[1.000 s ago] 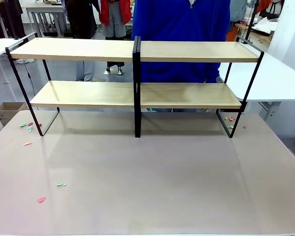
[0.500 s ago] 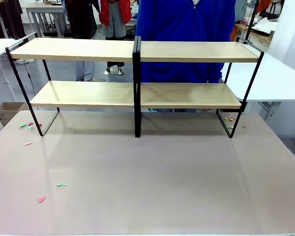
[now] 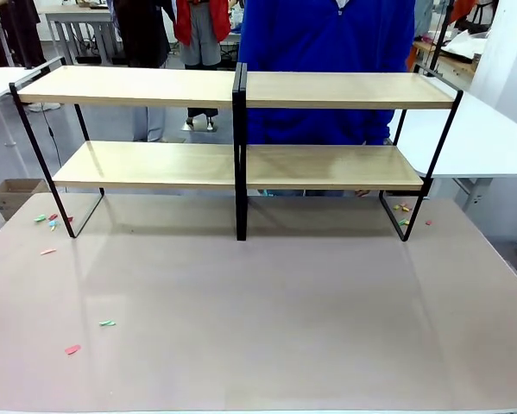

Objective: Clean the shelves.
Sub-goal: Place the Duster on the table.

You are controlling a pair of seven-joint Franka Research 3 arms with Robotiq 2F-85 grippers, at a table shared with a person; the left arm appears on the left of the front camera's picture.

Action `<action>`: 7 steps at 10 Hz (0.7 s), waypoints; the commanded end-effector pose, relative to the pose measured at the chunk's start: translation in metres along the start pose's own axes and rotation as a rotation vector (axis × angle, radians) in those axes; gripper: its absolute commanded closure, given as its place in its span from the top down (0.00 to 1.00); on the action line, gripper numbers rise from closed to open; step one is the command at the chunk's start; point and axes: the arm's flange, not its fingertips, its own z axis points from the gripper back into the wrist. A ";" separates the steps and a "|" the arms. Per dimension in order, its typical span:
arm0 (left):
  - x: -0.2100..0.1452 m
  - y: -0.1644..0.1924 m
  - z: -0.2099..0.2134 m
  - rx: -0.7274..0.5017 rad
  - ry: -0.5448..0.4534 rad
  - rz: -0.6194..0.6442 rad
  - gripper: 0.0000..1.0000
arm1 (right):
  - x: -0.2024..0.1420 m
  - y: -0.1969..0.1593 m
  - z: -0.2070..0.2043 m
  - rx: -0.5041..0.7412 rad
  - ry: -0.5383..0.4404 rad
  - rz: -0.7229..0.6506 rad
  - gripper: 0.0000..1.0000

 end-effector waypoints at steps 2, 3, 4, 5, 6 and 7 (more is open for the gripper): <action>-0.052 -0.018 -0.036 -0.538 0.524 0.219 1.00 | -0.015 -0.041 -0.074 0.402 0.432 0.068 0.12; -0.079 -0.025 -0.050 -0.623 0.641 0.279 1.00 | -0.028 -0.049 -0.099 0.380 0.419 0.016 0.12; -0.111 -0.036 -0.072 -0.651 0.713 0.330 1.00 | -0.038 -0.062 -0.130 0.261 0.403 -0.066 0.12; -0.143 -0.048 -0.094 -0.725 0.744 0.428 1.00 | -0.049 -0.076 -0.177 0.336 0.464 -0.083 0.12; -0.167 -0.055 -0.114 -0.808 0.683 0.575 1.00 | -0.058 -0.105 -0.215 0.328 0.452 -0.167 0.12; -0.188 -0.047 -0.133 -0.943 0.489 0.732 1.00 | -0.064 -0.136 -0.249 0.347 0.425 -0.244 0.12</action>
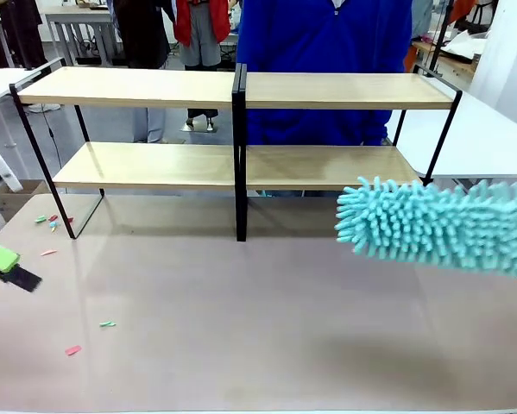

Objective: Clean the shelves.
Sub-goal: Place the Duster on the table.

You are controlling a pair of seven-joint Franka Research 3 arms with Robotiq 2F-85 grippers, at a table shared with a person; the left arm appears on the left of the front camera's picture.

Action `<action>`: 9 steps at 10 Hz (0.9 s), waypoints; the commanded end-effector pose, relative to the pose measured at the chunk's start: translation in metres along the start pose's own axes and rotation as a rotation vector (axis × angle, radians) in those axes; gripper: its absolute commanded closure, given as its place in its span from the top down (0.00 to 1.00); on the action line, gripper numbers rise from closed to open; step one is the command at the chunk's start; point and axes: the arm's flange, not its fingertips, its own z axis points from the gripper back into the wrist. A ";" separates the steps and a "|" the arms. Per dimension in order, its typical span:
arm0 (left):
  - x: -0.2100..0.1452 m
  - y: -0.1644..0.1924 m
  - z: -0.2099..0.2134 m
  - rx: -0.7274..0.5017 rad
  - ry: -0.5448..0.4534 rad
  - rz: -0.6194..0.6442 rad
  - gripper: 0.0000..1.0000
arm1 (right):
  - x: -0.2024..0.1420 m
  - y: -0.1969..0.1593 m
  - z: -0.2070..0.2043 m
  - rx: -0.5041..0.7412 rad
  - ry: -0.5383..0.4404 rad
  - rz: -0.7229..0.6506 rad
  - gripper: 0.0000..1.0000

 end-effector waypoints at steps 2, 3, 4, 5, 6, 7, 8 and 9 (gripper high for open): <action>0.005 0.072 -0.010 -0.187 -0.381 0.206 1.00 | 0.039 -0.093 -0.053 0.023 0.018 -0.191 0.12; 0.007 0.090 -0.014 -0.179 -0.441 0.267 1.00 | 0.044 -0.110 -0.062 0.036 0.059 -0.206 0.12; 0.008 0.101 -0.018 -0.101 -0.491 0.356 1.00 | 0.048 -0.119 -0.068 0.035 0.069 -0.240 0.12; 0.016 0.104 -0.020 -0.028 -0.494 0.414 1.00 | 0.053 -0.122 -0.069 0.052 0.051 -0.246 0.12; 0.004 0.114 0.007 -0.156 -0.420 0.315 1.00 | 0.061 -0.128 -0.069 0.013 0.036 -0.266 0.12; 0.004 0.114 0.007 -0.156 -0.420 0.315 1.00 | 0.065 -0.135 -0.068 0.044 0.034 -0.275 0.12; 0.004 0.114 0.007 -0.156 -0.420 0.315 1.00 | 0.064 -0.137 -0.072 0.055 0.040 -0.289 0.12; 0.004 0.114 0.007 -0.156 -0.420 0.315 1.00 | 0.066 -0.138 -0.077 0.061 0.048 -0.297 0.12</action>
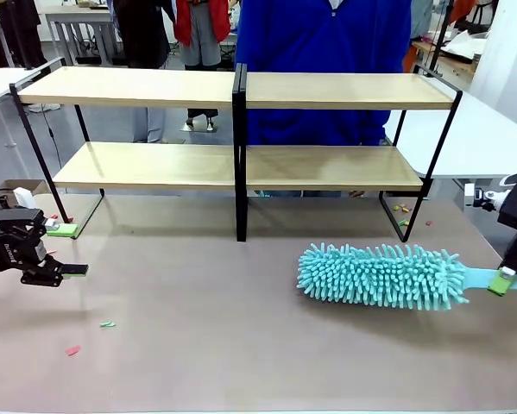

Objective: Clean the shelves.
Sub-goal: Place the Duster on the table.

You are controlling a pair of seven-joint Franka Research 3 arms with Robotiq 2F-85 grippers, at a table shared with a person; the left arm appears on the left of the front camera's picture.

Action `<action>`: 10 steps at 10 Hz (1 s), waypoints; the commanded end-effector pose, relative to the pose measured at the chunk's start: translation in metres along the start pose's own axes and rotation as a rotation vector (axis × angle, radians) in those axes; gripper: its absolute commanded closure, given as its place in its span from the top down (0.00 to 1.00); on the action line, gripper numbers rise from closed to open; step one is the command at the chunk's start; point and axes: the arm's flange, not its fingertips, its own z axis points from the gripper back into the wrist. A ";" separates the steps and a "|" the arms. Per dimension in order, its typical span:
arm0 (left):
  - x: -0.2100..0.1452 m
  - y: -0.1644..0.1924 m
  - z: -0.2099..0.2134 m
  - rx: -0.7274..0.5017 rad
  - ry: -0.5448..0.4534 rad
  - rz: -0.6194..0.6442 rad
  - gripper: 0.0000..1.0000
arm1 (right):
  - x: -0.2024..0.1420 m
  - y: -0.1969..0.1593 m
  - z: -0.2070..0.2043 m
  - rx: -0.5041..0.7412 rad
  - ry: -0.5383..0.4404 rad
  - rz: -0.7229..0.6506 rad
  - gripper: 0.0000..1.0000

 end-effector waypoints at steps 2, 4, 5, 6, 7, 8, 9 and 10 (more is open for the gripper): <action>-0.005 -0.003 0.004 -0.011 0.012 -0.019 1.00 | 0.001 0.005 0.007 -0.023 -0.098 0.039 0.72; -0.005 -0.003 0.004 -0.011 0.012 -0.019 1.00 | -0.010 0.010 0.025 -0.186 -0.405 0.107 0.76; -0.005 -0.003 0.004 -0.011 0.012 -0.019 1.00 | -0.014 0.013 0.036 -0.230 -0.601 0.139 1.00; -0.005 -0.003 0.004 -0.011 0.012 -0.019 1.00 | -0.011 0.015 0.048 -0.253 -0.953 0.178 1.00; -0.005 -0.003 0.004 -0.011 0.012 -0.019 1.00 | -0.014 0.016 0.055 -0.178 -1.119 0.175 1.00; -0.005 -0.003 0.004 -0.011 0.012 -0.019 1.00 | -0.017 0.019 0.058 -0.067 -1.212 0.178 1.00; -0.005 -0.003 0.004 -0.011 0.012 -0.019 1.00 | -0.023 0.020 0.064 0.034 -1.251 0.220 1.00; -0.005 -0.003 0.004 -0.011 0.012 -0.019 1.00 | -0.030 0.024 0.064 0.241 -1.171 0.187 1.00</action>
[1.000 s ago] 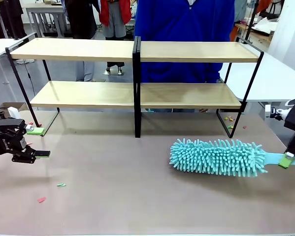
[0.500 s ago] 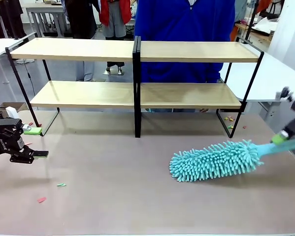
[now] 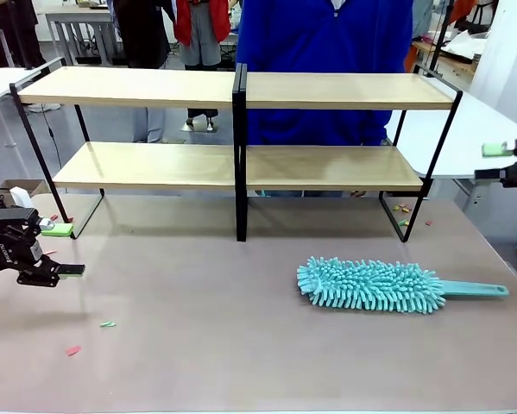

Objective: Clean the shelves.
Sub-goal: Place the Duster on the table.

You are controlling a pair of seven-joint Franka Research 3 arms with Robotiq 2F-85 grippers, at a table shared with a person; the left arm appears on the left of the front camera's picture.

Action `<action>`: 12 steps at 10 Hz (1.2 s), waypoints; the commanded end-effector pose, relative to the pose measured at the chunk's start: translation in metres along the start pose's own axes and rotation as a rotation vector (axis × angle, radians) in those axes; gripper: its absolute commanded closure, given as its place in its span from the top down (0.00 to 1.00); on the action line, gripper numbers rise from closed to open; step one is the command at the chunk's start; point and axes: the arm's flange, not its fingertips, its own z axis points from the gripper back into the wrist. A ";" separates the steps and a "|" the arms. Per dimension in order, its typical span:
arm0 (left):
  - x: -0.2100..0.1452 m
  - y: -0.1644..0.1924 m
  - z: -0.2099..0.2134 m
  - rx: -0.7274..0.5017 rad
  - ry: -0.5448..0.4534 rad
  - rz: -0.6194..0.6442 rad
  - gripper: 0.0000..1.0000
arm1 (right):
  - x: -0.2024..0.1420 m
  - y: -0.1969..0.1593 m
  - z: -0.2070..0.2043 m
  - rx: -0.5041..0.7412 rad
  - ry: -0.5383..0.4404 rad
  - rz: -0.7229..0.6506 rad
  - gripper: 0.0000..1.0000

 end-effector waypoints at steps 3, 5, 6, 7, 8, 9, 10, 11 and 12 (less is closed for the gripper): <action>-0.004 -0.002 0.001 -0.004 0.007 -0.018 1.00 | -0.036 0.024 0.003 0.334 0.153 -0.220 1.00; -0.004 -0.002 0.001 -0.004 0.007 -0.018 1.00 | -0.031 0.022 -0.009 0.302 0.066 -0.120 1.00; -0.004 -0.002 0.001 -0.004 0.007 -0.018 1.00 | -0.031 0.022 -0.009 0.302 0.066 -0.120 1.00; -0.004 -0.002 0.001 -0.004 0.007 -0.018 1.00 | -0.031 0.022 -0.009 0.302 0.066 -0.120 1.00; -0.004 -0.002 0.001 -0.004 0.007 -0.018 1.00 | -0.031 0.022 -0.009 0.302 0.066 -0.120 1.00; -0.004 -0.002 0.001 -0.004 0.007 -0.018 1.00 | -0.031 0.022 -0.009 0.302 0.066 -0.120 1.00; -0.004 -0.002 0.001 -0.004 0.007 -0.018 1.00 | -0.031 0.022 -0.009 0.302 0.066 -0.120 1.00; -0.004 -0.002 0.001 -0.004 0.007 -0.018 1.00 | -0.031 0.022 -0.009 0.302 0.066 -0.120 1.00; -0.004 -0.002 0.001 -0.004 0.007 -0.018 1.00 | -0.031 0.022 -0.009 0.302 0.066 -0.120 1.00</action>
